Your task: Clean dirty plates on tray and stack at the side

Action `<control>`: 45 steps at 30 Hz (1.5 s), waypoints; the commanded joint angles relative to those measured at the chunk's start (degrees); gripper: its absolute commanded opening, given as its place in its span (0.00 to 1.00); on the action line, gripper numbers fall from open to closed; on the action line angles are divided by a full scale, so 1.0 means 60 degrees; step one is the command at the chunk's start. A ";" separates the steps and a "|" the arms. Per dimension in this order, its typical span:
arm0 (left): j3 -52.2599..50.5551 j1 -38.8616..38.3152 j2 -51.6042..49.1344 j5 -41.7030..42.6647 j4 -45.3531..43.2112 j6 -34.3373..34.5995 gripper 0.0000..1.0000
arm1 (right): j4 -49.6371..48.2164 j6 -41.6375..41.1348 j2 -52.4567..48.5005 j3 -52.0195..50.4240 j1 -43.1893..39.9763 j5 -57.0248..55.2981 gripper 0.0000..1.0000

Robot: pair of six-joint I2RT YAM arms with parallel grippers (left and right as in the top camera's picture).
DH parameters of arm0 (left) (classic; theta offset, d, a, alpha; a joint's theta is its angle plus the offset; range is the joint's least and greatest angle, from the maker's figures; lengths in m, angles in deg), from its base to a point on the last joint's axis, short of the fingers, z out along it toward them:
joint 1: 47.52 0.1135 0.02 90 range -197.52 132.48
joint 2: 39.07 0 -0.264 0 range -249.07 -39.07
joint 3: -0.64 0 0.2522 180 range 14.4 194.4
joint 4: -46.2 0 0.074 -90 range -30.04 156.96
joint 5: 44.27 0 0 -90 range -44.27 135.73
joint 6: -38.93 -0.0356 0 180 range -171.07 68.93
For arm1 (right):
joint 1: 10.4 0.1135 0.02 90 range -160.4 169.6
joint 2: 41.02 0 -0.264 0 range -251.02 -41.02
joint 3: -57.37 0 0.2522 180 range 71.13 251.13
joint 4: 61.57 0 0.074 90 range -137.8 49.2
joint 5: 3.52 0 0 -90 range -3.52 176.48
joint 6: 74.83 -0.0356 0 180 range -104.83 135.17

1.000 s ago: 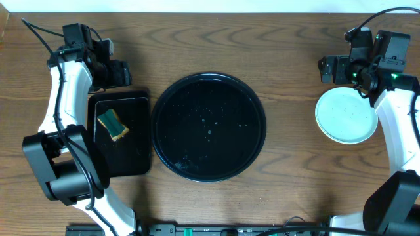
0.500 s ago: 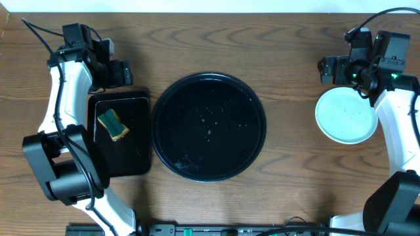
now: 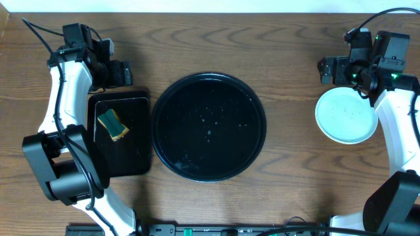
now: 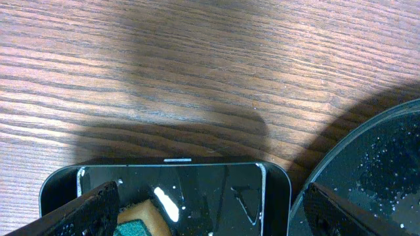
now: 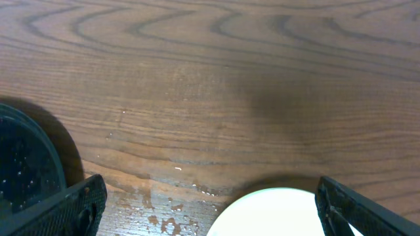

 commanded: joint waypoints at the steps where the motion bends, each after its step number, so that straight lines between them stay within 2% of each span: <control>1: 0.0098 0.0007 0.0062 0.0117 0.0011 -0.0058 0.89 | 0.0011 0.0098 0.0226 -0.0022 0.0022 0.0142 0.99; 23: 0.0091 0.0007 0.0189 -0.0208 0.0015 -0.0062 0.90 | 0.0015 0.0098 0.0226 -0.0022 -0.0036 0.0142 0.99; 37: 0.0084 -0.0936 0.4109 -0.0211 -0.2932 -0.0095 0.90 | 0.0015 0.0098 0.0222 -0.0022 -0.0036 0.0142 0.99; 45: 0.0084 -0.1829 0.6207 -0.0208 -0.3610 -0.0095 0.90 | 0.0051 0.0098 0.0222 -0.0022 -0.0036 0.0142 0.99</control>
